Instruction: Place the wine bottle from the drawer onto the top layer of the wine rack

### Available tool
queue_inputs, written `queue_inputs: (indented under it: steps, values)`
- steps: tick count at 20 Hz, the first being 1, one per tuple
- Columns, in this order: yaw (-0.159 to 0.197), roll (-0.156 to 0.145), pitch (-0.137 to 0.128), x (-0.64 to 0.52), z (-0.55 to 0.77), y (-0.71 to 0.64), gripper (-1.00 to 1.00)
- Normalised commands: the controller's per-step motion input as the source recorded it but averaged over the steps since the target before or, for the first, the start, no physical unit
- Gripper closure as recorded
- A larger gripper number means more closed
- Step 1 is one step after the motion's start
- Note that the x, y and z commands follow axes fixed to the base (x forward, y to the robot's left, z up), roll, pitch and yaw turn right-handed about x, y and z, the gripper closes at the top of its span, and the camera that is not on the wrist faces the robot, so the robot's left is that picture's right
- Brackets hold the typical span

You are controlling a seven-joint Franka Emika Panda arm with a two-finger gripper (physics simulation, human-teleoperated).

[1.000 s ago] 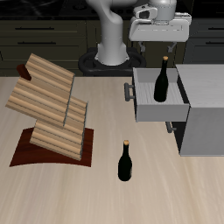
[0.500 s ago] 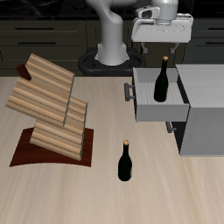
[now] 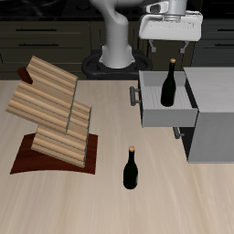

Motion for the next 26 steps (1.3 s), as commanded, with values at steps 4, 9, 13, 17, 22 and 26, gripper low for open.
queue_inputs:
  steps: [4,9,13,17,22,26]
  values:
    - [-0.008,-0.014,-0.069,0.09,-0.18,0.00,-1.00]
    - [-0.073,-0.021,-0.047,0.17,-0.10,-0.13,-1.00]
    - [-0.005,-0.014,-0.115,0.12,-0.15,-0.02,-1.00]
    - [-0.037,-0.023,-0.052,0.13,-0.14,-0.04,-1.00]
    - [0.000,-0.015,-0.143,0.02,-0.06,0.00,-1.00]
    - [-0.012,-0.005,-0.118,-0.10,-0.07,0.08,-1.00]
